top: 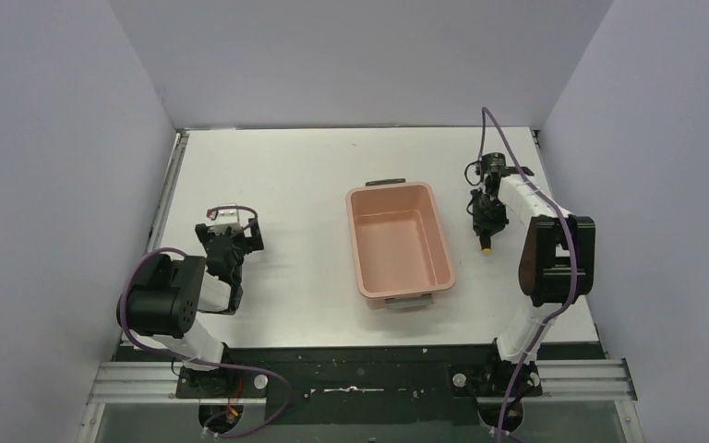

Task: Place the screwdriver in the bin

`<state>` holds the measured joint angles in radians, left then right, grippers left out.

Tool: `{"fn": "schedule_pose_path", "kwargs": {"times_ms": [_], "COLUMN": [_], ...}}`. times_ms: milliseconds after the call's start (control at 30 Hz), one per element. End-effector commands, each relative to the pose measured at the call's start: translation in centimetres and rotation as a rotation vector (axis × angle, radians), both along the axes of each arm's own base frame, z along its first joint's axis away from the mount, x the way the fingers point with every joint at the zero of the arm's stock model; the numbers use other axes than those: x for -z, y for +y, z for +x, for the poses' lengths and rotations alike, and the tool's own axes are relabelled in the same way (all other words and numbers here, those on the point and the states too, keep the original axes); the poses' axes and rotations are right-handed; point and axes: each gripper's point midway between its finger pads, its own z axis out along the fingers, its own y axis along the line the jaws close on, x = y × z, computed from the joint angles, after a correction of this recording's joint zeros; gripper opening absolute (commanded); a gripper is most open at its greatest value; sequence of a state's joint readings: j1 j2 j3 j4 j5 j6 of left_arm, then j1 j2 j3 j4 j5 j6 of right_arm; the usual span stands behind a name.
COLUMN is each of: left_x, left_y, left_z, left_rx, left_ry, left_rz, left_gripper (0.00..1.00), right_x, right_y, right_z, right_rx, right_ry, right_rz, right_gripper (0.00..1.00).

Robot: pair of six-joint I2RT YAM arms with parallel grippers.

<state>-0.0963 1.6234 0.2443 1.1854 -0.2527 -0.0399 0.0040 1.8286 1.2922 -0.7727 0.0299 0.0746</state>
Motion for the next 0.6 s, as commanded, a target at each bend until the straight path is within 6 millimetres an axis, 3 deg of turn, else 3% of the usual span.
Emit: {"fn": "schedule_pose_path", "kwargs": {"times_ms": [0, 67, 133, 267, 433, 500, 567], "left_x": [-1.4, -1.4, -1.4, -1.3, -1.4, -1.4, -1.4], "left_y": [-0.1, -0.1, -0.1, -0.1, -0.1, -0.1, -0.1], "left_z": [0.5, 0.5, 0.5, 0.5, 0.5, 0.5, 0.6], "left_rx": [0.011, 0.01, 0.01, 0.01, 0.011, 0.01, 0.01], "left_ry": [-0.048, -0.047, -0.048, -0.046, -0.047, -0.047, -0.048], "left_rz": [0.0, 0.0, 0.0, 0.0, 0.0, 0.0, 0.0], "left_gripper": [0.97, 0.97, 0.97, 0.97, 0.97, 0.97, 0.97], "right_x": [-10.4, -13.6, -16.3, -19.9, -21.7, -21.3, -20.1], "right_y": [-1.2, -0.3, 2.1, 10.6, 21.5, 24.1, 25.3], "right_z": [-0.5, -1.2, -1.7, -1.9, -4.4, -5.4, -6.3], "right_rx": [0.101, 0.13, 0.126, 0.02, -0.196, -0.245, -0.262], "right_ry": [-0.121, -0.154, -0.206, -0.334, -0.422, -0.433, -0.431], "right_rz": [-0.138, -0.171, -0.173, -0.014, 0.121, 0.151, 0.141], "right_gripper": [0.0, 0.0, 0.0, 0.0, 0.0, 0.0, 0.0]}}
